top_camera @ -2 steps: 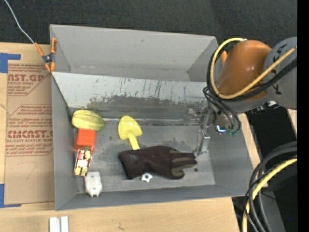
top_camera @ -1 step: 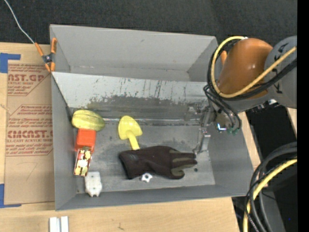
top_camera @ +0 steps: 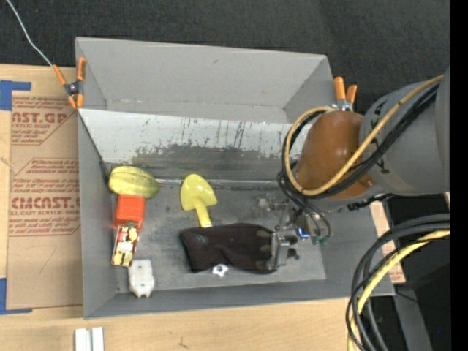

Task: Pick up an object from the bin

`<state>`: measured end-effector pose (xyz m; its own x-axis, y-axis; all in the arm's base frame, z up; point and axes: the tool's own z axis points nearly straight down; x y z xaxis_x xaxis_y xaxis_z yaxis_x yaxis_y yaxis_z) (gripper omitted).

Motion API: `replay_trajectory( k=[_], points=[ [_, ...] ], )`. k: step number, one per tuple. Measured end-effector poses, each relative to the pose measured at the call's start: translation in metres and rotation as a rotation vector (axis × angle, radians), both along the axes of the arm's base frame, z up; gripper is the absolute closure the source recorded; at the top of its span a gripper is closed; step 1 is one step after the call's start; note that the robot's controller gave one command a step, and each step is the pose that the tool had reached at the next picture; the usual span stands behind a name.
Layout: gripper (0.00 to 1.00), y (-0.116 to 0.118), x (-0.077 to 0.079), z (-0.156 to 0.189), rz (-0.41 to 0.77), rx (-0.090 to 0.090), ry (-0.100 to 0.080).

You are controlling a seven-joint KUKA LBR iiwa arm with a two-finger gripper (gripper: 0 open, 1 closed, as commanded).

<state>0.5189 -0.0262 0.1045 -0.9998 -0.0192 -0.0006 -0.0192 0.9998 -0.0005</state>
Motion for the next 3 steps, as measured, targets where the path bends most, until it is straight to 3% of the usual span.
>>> replay_trajectory(
  k=[1,2,3],
  points=[
    [0.0,-0.008,0.01,-0.034,-0.122,0.002,0.0],
    [1.0,0.036,-0.016,-0.035,-0.371,0.0,0.001],
    [1.0,0.036,-0.016,-0.035,-0.371,0.0,0.001]
  ],
)
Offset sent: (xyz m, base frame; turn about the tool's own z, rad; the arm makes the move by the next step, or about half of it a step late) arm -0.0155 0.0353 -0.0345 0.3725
